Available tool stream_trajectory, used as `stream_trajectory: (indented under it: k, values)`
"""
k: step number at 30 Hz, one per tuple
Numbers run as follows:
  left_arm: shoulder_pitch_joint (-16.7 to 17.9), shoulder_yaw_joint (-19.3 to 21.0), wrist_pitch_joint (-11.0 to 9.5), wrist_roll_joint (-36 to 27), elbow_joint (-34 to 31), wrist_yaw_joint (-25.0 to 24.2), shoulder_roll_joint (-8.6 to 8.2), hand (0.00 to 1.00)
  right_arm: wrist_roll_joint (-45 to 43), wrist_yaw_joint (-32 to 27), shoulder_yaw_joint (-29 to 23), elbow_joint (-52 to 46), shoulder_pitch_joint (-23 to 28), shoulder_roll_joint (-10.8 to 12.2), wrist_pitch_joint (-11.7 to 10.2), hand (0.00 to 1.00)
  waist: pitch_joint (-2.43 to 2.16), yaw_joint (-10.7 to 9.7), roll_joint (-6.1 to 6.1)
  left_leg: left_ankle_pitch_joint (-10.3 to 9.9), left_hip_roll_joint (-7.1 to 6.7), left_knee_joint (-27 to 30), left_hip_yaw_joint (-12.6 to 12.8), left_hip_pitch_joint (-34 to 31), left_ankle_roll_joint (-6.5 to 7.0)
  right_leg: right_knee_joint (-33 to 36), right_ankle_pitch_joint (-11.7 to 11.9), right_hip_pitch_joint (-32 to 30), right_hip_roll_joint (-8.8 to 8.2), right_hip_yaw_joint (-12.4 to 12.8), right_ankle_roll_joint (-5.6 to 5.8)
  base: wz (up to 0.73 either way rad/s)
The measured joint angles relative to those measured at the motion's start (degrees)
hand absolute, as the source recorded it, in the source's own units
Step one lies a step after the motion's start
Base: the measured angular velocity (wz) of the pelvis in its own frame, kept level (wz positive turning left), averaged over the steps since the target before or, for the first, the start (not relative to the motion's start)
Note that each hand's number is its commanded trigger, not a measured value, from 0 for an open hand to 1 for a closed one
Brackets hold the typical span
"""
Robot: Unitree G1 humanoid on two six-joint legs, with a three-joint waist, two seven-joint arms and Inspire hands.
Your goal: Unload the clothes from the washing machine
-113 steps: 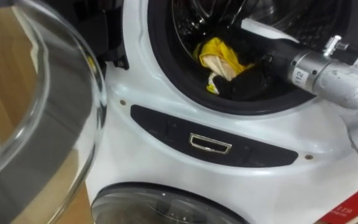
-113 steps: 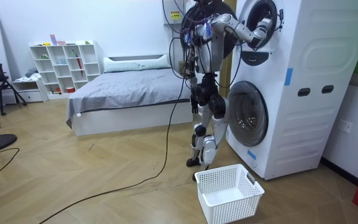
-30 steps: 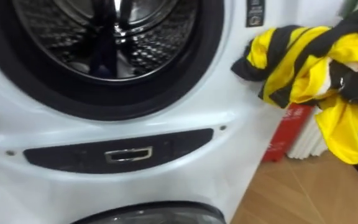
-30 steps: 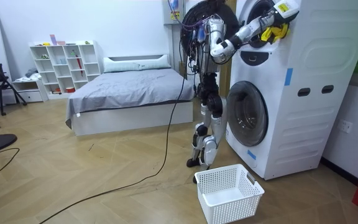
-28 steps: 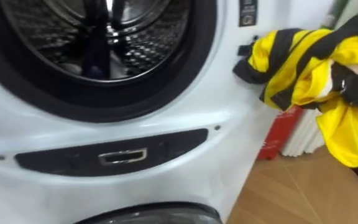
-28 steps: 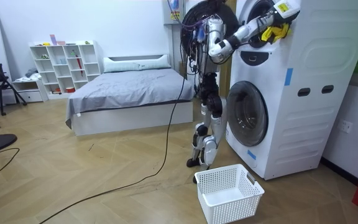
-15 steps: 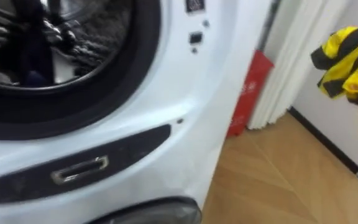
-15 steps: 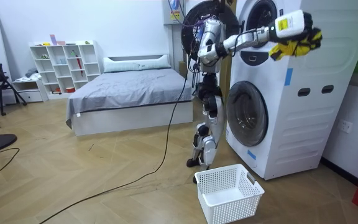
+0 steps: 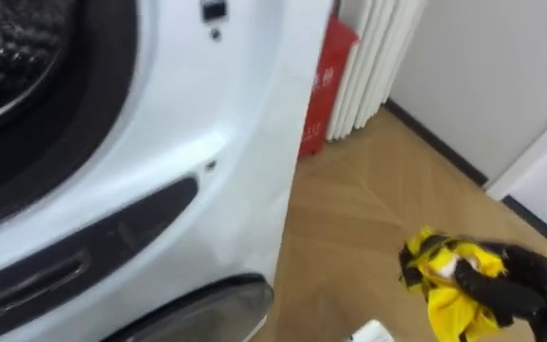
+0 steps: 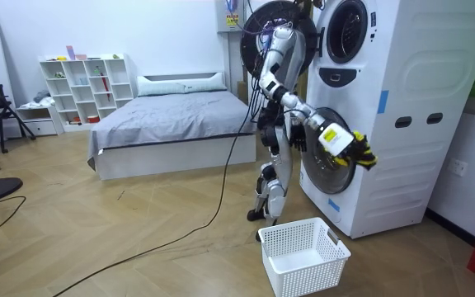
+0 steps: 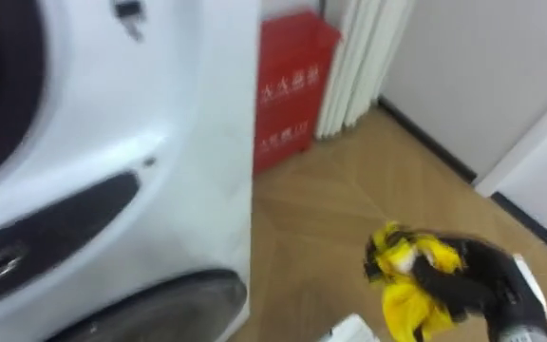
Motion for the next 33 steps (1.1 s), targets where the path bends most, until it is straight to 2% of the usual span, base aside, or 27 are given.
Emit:
stream_trajectory:
  k: [2,4,5,7,11,15,17,22,25,26,27,33]
  values:
    - [-0.18,-0.05,-0.3,-0.03,-0.03,0.43,0.07,0.0,0.0,-1.26,0.04,2.1,-1.18,-0.01,-0.71,1.0,0.27,0.06,1.14,0.0,0.04,-0.03,0.7,-0.1,0.0,-0.06,0.0,-0.23,0.01,-0.19,-0.01,-0.06]
    - [-0.35,-0.73,-0.57,-0.02,-0.23,0.67,0.04,0.0,-0.02,-1.42,0.33,5.32,-2.65,0.0,-2.66,1.0,0.14,0.0,2.68,0.0,0.0,-0.03,0.79,-0.82,0.0,-0.16,0.0,-1.02,0.0,-0.2,-0.01,-0.05]
    - [-0.51,-1.27,-1.01,-0.02,-0.09,0.92,0.01,0.0,-0.06,-1.48,0.76,7.68,-3.35,0.01,-3.96,1.0,0.3,-0.03,3.25,0.01,-0.04,-0.05,0.79,-0.96,0.01,-0.19,0.0,-1.19,0.01,-0.17,-0.01,0.0]
    - [-0.59,-1.32,-1.32,-0.05,-0.04,1.36,-0.23,0.0,-0.16,-1.57,1.32,12.18,-3.98,0.15,-5.01,1.0,0.1,-0.1,3.83,0.04,-0.1,-0.05,0.84,-1.22,0.02,-0.14,0.0,-1.56,0.08,-0.03,-0.02,0.0]
    - [-1.91,-1.64,-1.36,-1.17,0.43,1.78,-0.73,0.0,-0.35,-2.63,1.71,18.13,-4.19,0.34,-5.01,1.0,-0.18,-0.33,4.92,0.22,-0.55,-0.05,0.82,-3.08,0.29,1.08,0.02,-4.04,0.09,0.18,-0.09,-0.07]
    - [-3.49,-1.68,-1.22,-1.89,0.56,1.76,-1.01,0.0,-0.3,-4.26,1.72,20.57,-4.97,0.34,-5.65,1.0,-0.02,-1.15,6.05,0.35,-0.89,-0.05,0.87,-4.17,0.51,1.88,0.02,-5.56,-0.07,0.23,-0.05,-0.02]
    - [-4.29,-2.45,-1.22,-2.28,0.78,1.74,-1.08,0.0,-0.25,-5.12,1.71,21.57,-5.08,0.34,-6.27,1.0,-0.07,-1.23,7.02,0.39,-0.94,-0.02,0.89,-4.76,0.58,1.83,0.01,-6.17,-0.1,0.23,-0.02,0.0]
    - [-4.95,-4.03,-1.24,-4.49,0.76,1.77,-1.73,0.0,-0.48,-6.12,1.72,21.99,-6.37,0.34,-6.28,1.0,-0.03,-1.2,9.09,0.76,-1.05,-0.05,1.12,-7.0,0.92,3.17,-0.01,-9.26,-0.25,0.46,0.02,-0.02]
    - [-5.42,-4.88,-1.35,-4.76,0.9,1.88,-1.89,0.0,0.02,-6.59,2.12,23.59,-7.66,0.35,-6.36,1.0,0.05,-1.09,9.24,1.53,-1.72,-0.27,1.12,-8.44,1.02,4.14,-0.02,-11.2,-0.46,0.51,0.01,0.01]
    - [-5.53,-5.72,-1.41,-4.87,0.91,1.88,-2.0,0.0,-0.04,-7.02,2.2,23.58,-7.66,0.39,-6.38,0.6,0.05,-1.09,9.25,1.85,-1.83,-0.43,1.13,-8.76,0.96,4.14,-0.02,-11.56,-0.53,0.54,0.01,0.0]
    - [-5.57,-5.91,-1.44,-5.04,0.91,1.88,-2.1,0.0,-0.05,-7.15,2.2,23.58,-7.67,0.39,-6.48,0.0,0.05,-1.09,9.25,1.92,-1.86,-0.45,1.13,-8.93,0.94,4.15,-0.03,-11.79,-0.54,0.58,0.01,0.0]
    - [-5.86,-9.28,-1.75,-8.62,0.78,2.76,-2.4,0.0,-0.03,-10.22,2.67,23.68,-7.62,0.38,-7.21,0.0,0.17,-1.13,9.39,2.0,-1.96,-0.31,1.08,-9.21,0.93,4.89,-0.42,-12.44,-0.61,0.78,-0.06,0.0]
